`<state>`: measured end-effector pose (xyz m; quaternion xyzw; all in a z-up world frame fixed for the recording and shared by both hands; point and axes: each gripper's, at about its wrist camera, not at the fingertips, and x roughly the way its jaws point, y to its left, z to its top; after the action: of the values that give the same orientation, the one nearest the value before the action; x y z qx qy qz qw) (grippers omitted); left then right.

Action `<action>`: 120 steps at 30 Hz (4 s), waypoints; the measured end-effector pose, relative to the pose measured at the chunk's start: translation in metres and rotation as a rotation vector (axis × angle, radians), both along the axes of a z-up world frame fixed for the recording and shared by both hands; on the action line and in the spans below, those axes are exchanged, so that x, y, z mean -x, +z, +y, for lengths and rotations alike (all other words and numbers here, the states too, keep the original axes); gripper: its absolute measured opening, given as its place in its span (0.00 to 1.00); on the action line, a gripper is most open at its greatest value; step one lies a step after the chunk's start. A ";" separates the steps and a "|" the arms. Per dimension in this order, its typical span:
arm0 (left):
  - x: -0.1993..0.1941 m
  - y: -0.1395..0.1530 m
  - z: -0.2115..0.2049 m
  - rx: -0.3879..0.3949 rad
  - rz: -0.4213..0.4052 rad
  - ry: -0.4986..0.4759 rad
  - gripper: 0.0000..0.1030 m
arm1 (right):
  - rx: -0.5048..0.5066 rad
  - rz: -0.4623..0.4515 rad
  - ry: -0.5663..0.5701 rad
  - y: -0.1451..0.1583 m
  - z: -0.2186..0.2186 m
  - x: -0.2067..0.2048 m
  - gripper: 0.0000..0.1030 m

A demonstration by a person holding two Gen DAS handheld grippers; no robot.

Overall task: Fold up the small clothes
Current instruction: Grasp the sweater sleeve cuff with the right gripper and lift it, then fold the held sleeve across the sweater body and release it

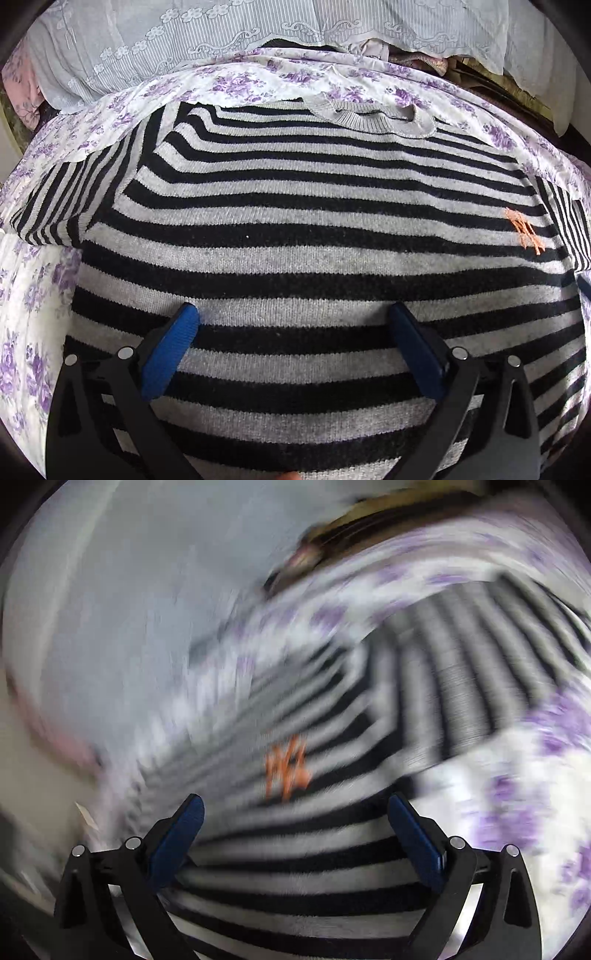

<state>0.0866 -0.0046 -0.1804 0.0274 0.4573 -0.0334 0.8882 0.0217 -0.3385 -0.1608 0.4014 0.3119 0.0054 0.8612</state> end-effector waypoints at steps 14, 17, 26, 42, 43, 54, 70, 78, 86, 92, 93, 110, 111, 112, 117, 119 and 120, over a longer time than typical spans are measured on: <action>-0.001 0.002 0.001 -0.005 -0.004 0.005 0.96 | -0.183 0.019 -0.323 -0.033 -0.183 0.025 0.97; -0.002 0.002 0.002 -0.003 -0.006 0.005 0.96 | -0.161 0.003 -0.344 -0.033 -0.200 0.012 0.97; -0.002 0.002 0.000 -0.003 -0.005 0.007 0.96 | -0.107 -0.072 -0.343 -0.049 -0.216 -0.005 0.38; -0.006 0.023 0.011 -0.018 0.037 -0.049 0.96 | -0.095 -0.198 -0.371 -0.030 -0.216 0.024 0.06; -0.007 0.032 0.017 -0.047 0.012 -0.044 0.96 | -0.052 -0.213 -0.361 -0.020 -0.211 0.027 0.06; -0.028 0.008 0.079 -0.045 -0.003 0.051 0.96 | 0.084 -0.014 -0.397 -0.013 -0.199 0.016 0.06; -0.028 0.027 0.106 0.090 -0.022 0.090 0.96 | 0.330 -0.187 -0.029 0.120 0.006 -0.056 0.06; -0.030 0.043 0.143 0.183 -0.056 0.168 0.96 | 0.448 -0.174 0.135 0.110 0.121 -0.082 0.07; -0.037 0.040 0.159 0.172 -0.053 0.220 0.96 | 0.530 -0.069 0.263 0.052 0.203 -0.107 0.07; -0.042 0.035 0.162 0.170 -0.031 0.230 0.96 | 0.642 0.091 0.405 0.004 0.244 -0.120 0.17; -0.042 0.034 0.162 0.170 -0.026 0.232 0.96 | 0.641 0.099 0.439 0.001 0.247 -0.119 0.25; -0.032 0.042 0.144 0.138 -0.040 0.184 0.96 | 0.571 0.160 0.468 -0.001 0.202 -0.096 0.57; -0.029 0.047 0.138 0.140 -0.049 0.163 0.96 | 0.560 0.138 0.474 0.003 0.199 -0.092 0.57; -0.024 0.053 0.129 0.142 -0.056 0.125 0.96 | 0.541 0.137 0.477 0.008 0.195 -0.090 0.57; -0.018 0.069 0.079 0.137 -0.047 -0.014 0.96 | 0.462 0.018 0.363 0.046 0.142 -0.084 0.57; -0.025 0.073 0.050 0.092 -0.051 -0.053 0.96 | 0.398 0.012 0.284 0.049 0.106 -0.093 0.58; -0.029 0.073 0.039 0.064 -0.056 -0.065 0.96 | 0.354 0.017 0.261 0.046 0.092 -0.100 0.58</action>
<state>0.1152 0.0342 -0.1073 0.0147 0.4298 -0.0761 0.8996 0.1215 -0.2467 -0.1143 0.2000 0.3647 0.0585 0.9075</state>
